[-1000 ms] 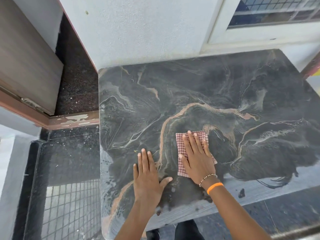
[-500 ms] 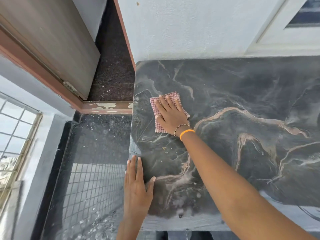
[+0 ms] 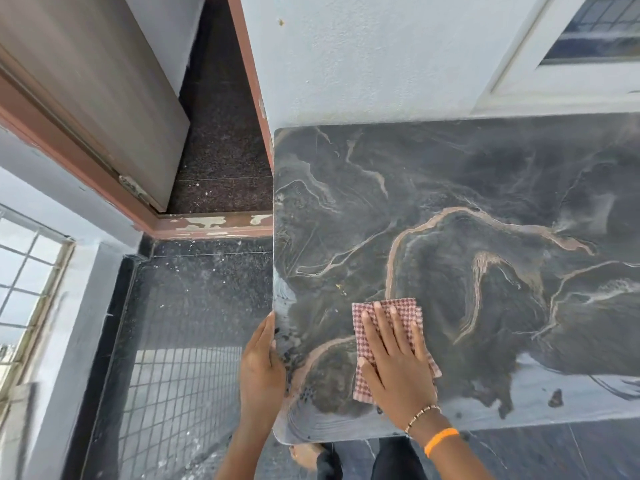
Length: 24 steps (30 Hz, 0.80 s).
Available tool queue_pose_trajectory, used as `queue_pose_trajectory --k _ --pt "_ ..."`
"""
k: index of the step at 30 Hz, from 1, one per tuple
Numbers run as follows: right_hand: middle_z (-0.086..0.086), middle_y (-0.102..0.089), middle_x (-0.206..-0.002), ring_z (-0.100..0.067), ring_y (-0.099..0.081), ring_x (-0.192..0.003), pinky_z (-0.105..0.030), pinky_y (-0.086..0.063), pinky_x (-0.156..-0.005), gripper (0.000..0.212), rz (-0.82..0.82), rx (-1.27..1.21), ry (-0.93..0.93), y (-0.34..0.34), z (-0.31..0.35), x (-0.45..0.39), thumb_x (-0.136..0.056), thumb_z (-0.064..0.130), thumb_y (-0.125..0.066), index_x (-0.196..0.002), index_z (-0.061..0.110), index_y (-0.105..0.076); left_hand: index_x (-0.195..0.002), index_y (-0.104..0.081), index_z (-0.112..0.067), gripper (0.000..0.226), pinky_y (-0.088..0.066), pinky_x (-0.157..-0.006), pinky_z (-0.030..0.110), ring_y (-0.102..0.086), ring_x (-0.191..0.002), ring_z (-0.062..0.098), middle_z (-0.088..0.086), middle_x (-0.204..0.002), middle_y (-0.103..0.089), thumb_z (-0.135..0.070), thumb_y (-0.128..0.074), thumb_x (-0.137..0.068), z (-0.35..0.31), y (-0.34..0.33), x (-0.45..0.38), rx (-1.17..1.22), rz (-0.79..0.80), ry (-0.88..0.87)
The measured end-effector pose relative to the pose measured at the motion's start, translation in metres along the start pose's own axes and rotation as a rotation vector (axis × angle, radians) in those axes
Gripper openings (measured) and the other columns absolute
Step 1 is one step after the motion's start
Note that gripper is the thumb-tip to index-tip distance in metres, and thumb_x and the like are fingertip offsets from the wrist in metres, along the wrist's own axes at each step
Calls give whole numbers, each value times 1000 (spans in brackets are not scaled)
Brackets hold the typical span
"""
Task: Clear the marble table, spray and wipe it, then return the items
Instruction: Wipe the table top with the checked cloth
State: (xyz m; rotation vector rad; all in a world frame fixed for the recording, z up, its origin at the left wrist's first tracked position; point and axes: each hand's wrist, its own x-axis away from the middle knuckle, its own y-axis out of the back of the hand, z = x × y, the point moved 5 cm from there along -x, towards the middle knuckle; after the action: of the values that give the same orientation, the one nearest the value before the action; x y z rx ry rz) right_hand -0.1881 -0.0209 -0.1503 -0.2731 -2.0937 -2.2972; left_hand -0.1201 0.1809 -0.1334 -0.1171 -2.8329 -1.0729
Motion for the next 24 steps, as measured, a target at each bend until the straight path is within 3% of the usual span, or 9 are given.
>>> queue_pose_trajectory --k 2,5,7,9,11,13,16,20,24 --pt "-7 -28 -152 -29 -28 -140 -49 -14 -110 66 7 4 16 0 24 -10 -85 44 -32 -145 17 -29 -134 -45 -8 52 -48 -96 33 -55 -116 22 9 -131 -56 15 -41 -87 2 3 -2 11 6 -5" --pt "-7 -27 -153 -29 -28 -140 -53 -14 -115 65 -4 -1 16 8 50 -52 -86 44 -29 -145 16 -27 -132 -50 -11 46 -42 -75 3 -56 -96 9 4 -117 -63 7 -48 -89 10 7 -5 17 17 44" --pt "-7 -16 -157 -29 -15 -144 -51 -5 -116 65 9 -29 19 13 61 -90 -89 43 -25 -148 17 -16 -129 -53 -12 44 -40 -64 -2 -55 -83 4 1 -107 -66 3 -53 -88 17 8 -9 56 32 143" --pt "-6 -4 -159 -27 -1 -146 -47 6 -116 65 29 -75 27 16 68 -132 -91 42 -25 -148 18 -4 -127 -55 -13 41 -47 -72 3 -58 -81 4 2 -112 -67 1 -55 -88 23 7 -13 129 61 241" --pt "-5 -2 -159 -25 1 -146 -47 5 -117 65 13 -94 24 20 75 -176 -92 40 -28 -148 19 -4 -125 -57 -14 40 -53 -86 23 -64 -92 10 1 -117 -66 0 -56 -87 28 7 -15 199 91 330" --pt "-4 -5 -159 -24 -2 -146 -48 1 -118 64 -5 -99 31 26 84 -213 -92 39 -30 -148 20 -7 -123 -58 -13 39 -54 -86 31 -63 -88 6 -7 -112 -65 0 -57 -87 31 6 -16 274 103 393" --pt "-3 -6 -159 -24 -2 -146 -47 2 -117 62 -3 -65 118 30 106 -248 -93 38 -30 -148 20 -8 -120 -60 -16 39 -55 -83 32 -57 -79 -2 -14 -100 -62 2 -58 -86 38 3 -18 343 102 459" --pt "-1 -11 -158 -24 -6 -146 -47 3 -117 60 14 11 320 25 123 -237 -91 34 -31 -147 23 -14 -113 -65 -14 35 -53 -87 26 -61 -88 -5 -14 -99 -67 4 -61 -83 45 0 -14 545 79 534" --pt "0 -16 -157 -24 -11 -145 -48 -1 -117 61 40 35 438 17 127 -184 -89 35 -30 -147 21 -17 -102 -70 -16 28 -54 -79 21 -68 -95 13 0 -100 -73 1 -63 -82 53 -1 -6 743 124 594"
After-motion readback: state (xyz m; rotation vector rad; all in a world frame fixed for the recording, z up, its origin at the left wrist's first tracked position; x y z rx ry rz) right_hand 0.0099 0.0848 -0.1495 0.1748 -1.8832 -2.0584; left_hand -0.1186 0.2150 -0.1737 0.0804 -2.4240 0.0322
